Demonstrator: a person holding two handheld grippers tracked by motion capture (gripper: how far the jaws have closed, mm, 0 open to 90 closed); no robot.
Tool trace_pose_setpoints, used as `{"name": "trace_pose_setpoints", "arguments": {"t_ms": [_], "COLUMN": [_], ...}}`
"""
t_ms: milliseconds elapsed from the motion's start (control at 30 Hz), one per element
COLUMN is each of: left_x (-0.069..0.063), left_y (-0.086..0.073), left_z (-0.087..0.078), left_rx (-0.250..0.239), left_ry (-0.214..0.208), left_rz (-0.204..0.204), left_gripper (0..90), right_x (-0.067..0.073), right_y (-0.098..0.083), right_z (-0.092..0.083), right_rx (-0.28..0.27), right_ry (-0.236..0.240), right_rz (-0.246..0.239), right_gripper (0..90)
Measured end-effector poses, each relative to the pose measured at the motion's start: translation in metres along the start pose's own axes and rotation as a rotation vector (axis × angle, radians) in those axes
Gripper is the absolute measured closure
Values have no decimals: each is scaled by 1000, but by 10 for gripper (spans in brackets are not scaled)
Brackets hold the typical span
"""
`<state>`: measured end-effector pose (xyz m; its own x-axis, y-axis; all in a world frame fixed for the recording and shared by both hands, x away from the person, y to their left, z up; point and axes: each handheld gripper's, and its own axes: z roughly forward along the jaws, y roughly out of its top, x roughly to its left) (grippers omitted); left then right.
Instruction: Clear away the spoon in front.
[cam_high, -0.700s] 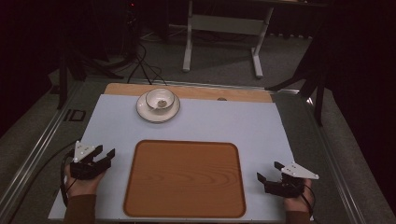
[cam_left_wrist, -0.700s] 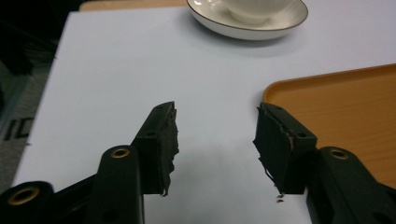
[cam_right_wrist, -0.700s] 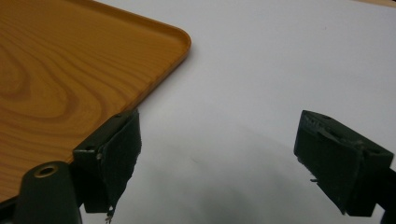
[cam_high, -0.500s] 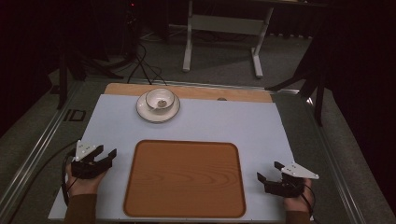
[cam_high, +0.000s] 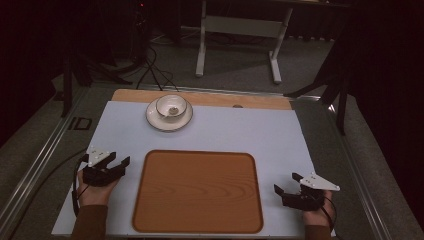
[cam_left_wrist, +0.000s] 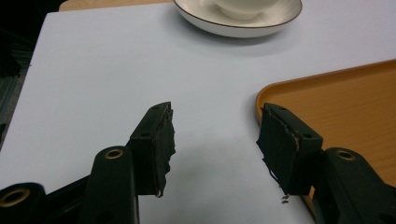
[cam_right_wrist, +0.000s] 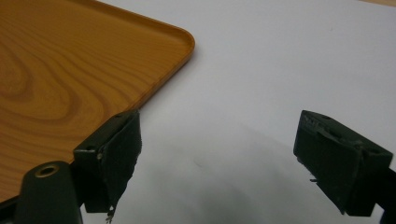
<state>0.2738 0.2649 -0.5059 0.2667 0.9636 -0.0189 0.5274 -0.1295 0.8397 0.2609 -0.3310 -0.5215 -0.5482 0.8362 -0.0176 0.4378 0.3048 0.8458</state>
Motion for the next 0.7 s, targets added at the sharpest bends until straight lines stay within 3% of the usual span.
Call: {"name": "trace_pose_setpoints", "arguments": {"t_ms": [400, 700], "left_x": [-5, -11], "left_y": [22, 46], "left_z": [0, 1], "left_rx": [-21, -60], "left_ry": [-44, -73], "left_rz": [53, 62], "left_gripper": [443, 452], "right_x": [0, 0], "right_y": [-1, -1], "right_z": [-2, -3], "right_rx": [-5, -7], "right_ry": [-3, -6], "right_rz": [-2, -1], "right_gripper": [149, 149]}}
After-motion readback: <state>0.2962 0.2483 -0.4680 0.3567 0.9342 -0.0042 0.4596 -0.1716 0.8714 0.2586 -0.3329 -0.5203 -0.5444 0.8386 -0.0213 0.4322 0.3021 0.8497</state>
